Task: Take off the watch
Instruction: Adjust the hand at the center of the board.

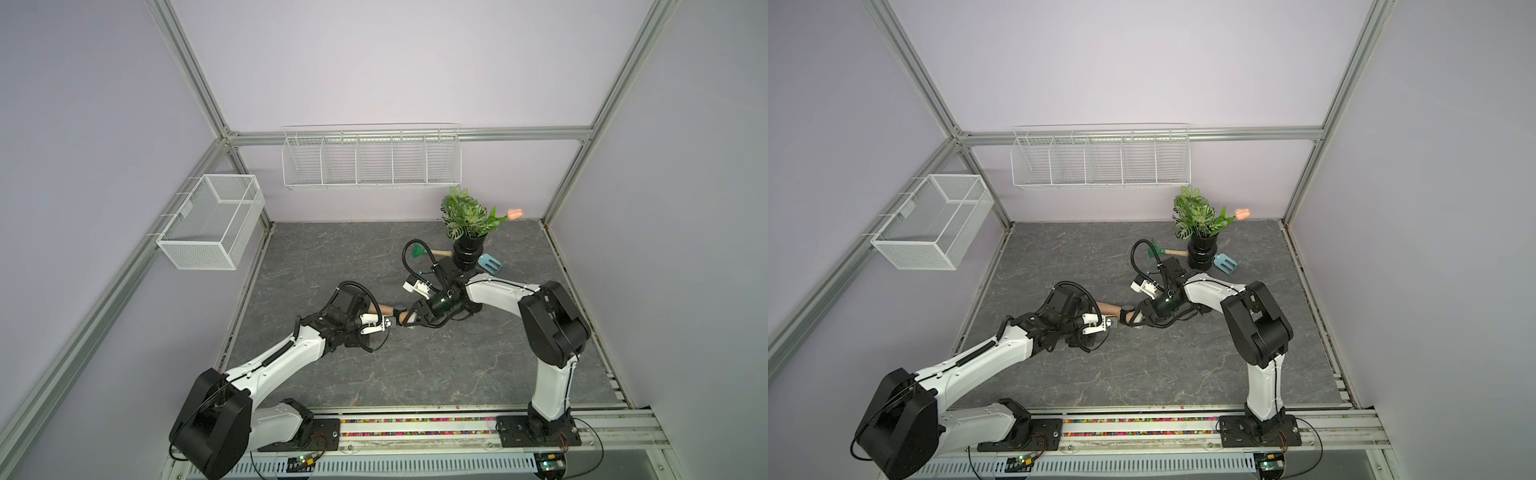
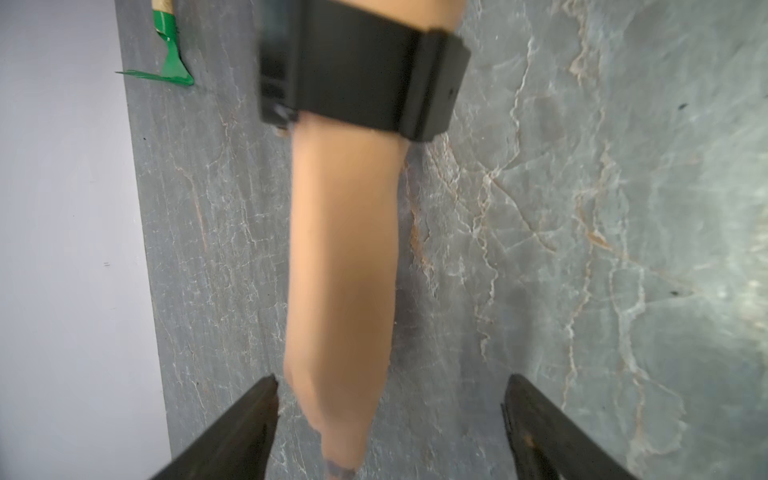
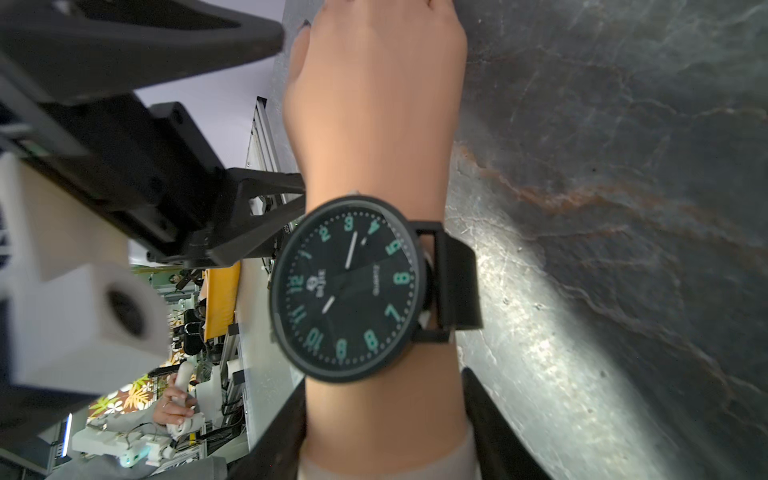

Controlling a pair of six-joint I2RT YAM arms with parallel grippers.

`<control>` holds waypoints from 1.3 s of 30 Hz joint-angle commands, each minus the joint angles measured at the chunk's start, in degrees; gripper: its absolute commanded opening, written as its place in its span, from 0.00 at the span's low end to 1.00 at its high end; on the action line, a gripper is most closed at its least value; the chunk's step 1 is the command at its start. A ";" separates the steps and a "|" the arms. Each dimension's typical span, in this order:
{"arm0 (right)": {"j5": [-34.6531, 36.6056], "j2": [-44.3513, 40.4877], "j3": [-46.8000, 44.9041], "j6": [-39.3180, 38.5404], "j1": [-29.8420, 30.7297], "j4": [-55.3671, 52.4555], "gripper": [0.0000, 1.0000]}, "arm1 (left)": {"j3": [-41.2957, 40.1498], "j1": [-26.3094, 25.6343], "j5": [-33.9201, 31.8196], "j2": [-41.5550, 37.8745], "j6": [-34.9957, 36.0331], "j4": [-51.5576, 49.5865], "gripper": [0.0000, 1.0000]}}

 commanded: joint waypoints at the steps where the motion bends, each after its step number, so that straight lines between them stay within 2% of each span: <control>1: -5.82 0.11 1.77 -0.44 -0.28 -1.37 0.27 | -0.98 -0.17 -2.85 3.55 3.87 9.60 0.80; 6: -5.67 0.53 2.05 -1.35 -0.30 -3.16 0.28 | 0.47 -0.19 -2.97 6.64 1.55 13.40 0.56; 9: -5.11 0.73 2.14 -1.39 -0.33 -3.32 0.31 | 2.20 -0.11 -0.91 5.76 1.36 9.97 0.44; 11: -4.28 0.81 2.40 -1.37 -0.31 -3.27 0.41 | 3.44 -0.06 1.56 4.68 1.38 5.71 0.37; 13: -2.64 0.61 2.79 -1.11 -0.25 -3.19 0.63 | 5.31 -0.02 5.43 3.42 1.43 -0.54 0.29; 16: 0.96 -1.66 1.53 0.08 -0.28 -0.28 0.80 | 8.39 0.02 9.88 2.60 1.99 -9.99 0.13; 19: 5.45 -5.73 -1.40 1.43 -0.31 4.37 0.89 | 11.74 -0.03 12.44 2.82 3.35 -19.71 0.00; 23: 11.41 -12.06 -6.72 2.91 -0.38 10.59 0.95 | 15.04 0.23 17.77 3.66 1.47 -29.53 0.00; 26: 17.70 -16.94 -10.91 3.51 -0.56 14.13 1.00 | 18.62 1.68 25.28 7.14 0.52 -36.69 0.00; 28: 20.66 -19.97 -13.24 4.68 -1.08 16.25 0.97 | 21.24 1.74 26.93 11.41 0.73 -41.09 0.00; 32: 25.26 -24.08 -15.61 6.08 -1.74 18.08 0.91 | 24.55 3.52 31.50 17.56 -0.72 -41.19 0.00; 38: 29.19 -28.33 -16.70 7.44 -2.23 19.04 0.91 | 35.50 8.98 39.30 32.01 -9.57 -42.59 0.00; 39: 29.55 -28.79 -16.71 7.68 -2.36 19.05 0.91 | 37.15 9.94 41.04 33.90 -10.21 -43.26 0.02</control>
